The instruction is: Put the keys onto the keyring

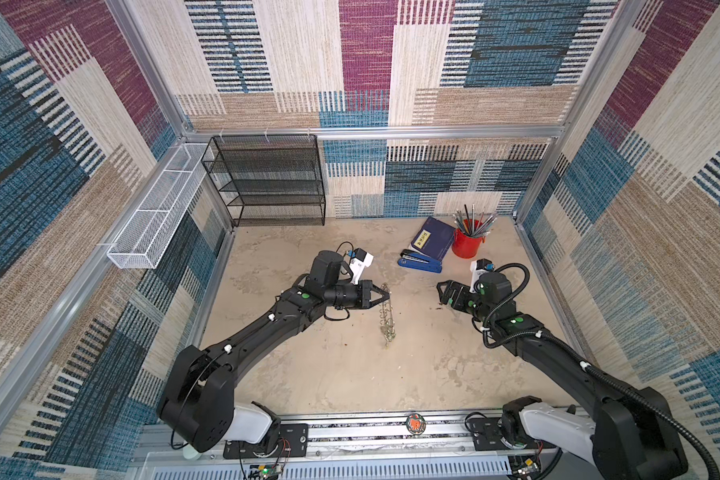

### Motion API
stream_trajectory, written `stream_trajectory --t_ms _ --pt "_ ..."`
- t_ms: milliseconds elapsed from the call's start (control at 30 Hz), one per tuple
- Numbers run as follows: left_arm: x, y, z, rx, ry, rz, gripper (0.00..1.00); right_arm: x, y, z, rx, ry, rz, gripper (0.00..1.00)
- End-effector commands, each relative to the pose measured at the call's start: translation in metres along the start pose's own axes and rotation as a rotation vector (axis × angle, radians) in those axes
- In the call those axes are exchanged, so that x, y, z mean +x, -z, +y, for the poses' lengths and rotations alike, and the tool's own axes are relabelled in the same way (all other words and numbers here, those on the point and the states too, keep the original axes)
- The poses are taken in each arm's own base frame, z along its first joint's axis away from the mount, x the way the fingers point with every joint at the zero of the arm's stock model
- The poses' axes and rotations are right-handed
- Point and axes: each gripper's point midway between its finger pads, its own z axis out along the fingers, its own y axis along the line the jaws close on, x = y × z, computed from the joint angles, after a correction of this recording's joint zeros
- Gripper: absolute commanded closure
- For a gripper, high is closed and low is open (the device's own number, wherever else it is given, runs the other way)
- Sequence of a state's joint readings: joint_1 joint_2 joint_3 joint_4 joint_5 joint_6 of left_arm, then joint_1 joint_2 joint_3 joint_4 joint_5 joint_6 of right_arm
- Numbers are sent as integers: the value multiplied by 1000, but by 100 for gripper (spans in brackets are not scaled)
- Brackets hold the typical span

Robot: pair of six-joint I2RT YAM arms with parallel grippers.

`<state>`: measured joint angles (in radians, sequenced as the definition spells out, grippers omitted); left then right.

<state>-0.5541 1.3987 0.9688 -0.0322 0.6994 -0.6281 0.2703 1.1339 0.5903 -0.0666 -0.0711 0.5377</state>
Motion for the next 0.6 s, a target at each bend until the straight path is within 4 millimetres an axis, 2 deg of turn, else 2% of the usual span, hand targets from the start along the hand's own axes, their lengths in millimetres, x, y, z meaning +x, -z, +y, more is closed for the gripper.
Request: stream_trajectory --t_ms 0,67,100,167,200,300,367,467,567 --pt "-4 6 7 -46 -17 -74 100 6 -4 -7 -2 -43 12 0" --pt "-6 8 5 -40 -50 -118 100 9 -6 -7 -20 -54 22 1" --pt "-9 10 8 -58 -65 -160 100 9 -5 0 -64 -40 26 4" --pt "-11 9 3 -22 -110 -209 100 3 9 38 -264 43 10 18" --pt "-11 10 0 0 -125 -227 100 0 19 56 -364 80 -4 20" --pt "-11 11 -15 73 -214 -310 100 -3 54 104 -622 191 -24 21" --pt "-11 14 -27 119 -290 -367 100 2 80 132 -787 259 -26 20" --pt "-8 16 -42 190 -350 -395 100 15 109 166 -963 351 -11 21" --pt "-3 15 -53 256 -381 -399 100 30 118 187 -1045 412 29 27"
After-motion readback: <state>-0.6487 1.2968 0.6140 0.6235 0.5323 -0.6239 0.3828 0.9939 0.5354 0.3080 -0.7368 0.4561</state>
